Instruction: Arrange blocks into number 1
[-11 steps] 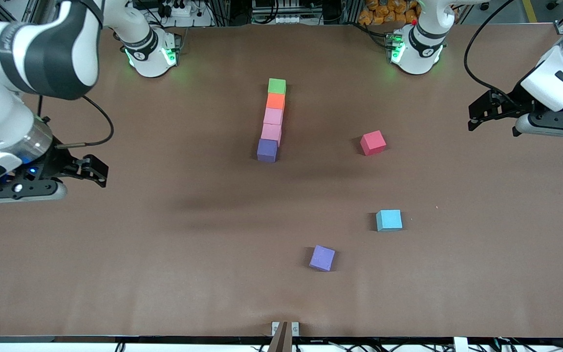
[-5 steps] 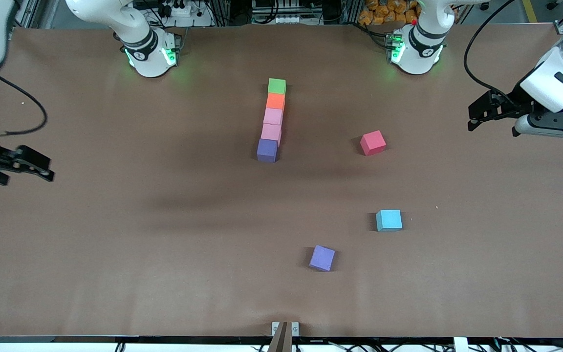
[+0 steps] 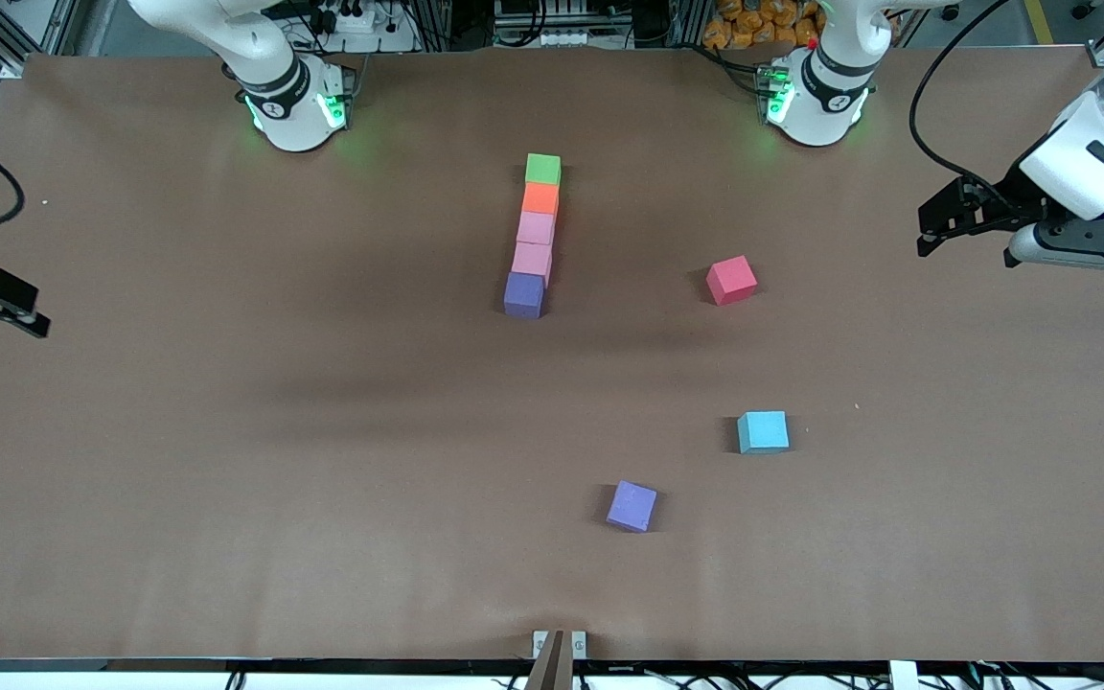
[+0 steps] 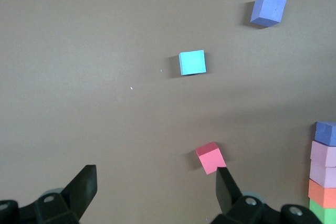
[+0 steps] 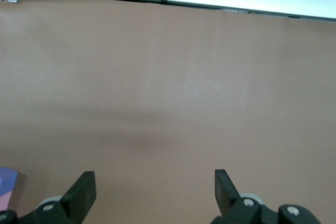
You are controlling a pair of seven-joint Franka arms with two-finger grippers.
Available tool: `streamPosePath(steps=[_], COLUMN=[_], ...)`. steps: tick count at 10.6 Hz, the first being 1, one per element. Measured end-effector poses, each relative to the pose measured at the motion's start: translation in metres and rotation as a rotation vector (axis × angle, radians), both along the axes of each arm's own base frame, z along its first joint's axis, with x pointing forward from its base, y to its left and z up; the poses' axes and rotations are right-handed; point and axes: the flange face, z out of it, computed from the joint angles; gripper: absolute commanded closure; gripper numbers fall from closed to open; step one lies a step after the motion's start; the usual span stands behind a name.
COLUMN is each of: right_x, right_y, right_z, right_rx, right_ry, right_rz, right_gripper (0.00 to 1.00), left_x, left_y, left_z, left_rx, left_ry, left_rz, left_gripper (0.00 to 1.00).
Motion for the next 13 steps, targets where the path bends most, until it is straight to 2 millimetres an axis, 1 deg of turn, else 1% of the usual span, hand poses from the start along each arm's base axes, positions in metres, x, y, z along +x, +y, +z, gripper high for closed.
streamPosePath(steps=[2, 4, 6, 8, 11, 13], right_x=[-0.015, -0.032, -0.048, -0.061, -0.069, -0.074], right_y=[-0.007, -0.021, -0.031, -0.035, -0.019, -0.019], right_z=[0.023, 0.034, 0.029, 0.017, 0.011, 0.004], right_rx=[0.011, 0.03, 0.043, 0.05, 0.003, 0.002], right_ry=[-0.028, -0.031, -0.007, 0.026, 0.045, 0.043], right_rz=[0.007, -0.005, -0.019, -0.025, -0.006, -0.005], right_gripper=[0.0, 0.0, 0.0, 0.0, 0.0, 0.0], left_x=[0.0, 0.0, -0.001, -0.001, -0.001, -0.001], left_y=[0.0, 0.0, 0.0, 0.0, 0.0, 0.0], left_z=[0.0, 0.0, 0.0, 0.0, -0.001, -0.001], left_rx=[0.0, 0.0, 0.0, 0.0, 0.001, 0.001], left_ry=[0.001, 0.0, 0.0, 0.0, 0.001, 0.001], left_rz=[0.0, 0.0, 0.0, -0.004, -0.006, -0.006], left_gripper=[0.0, 0.0, 0.0, 0.0, 0.0, 0.0])
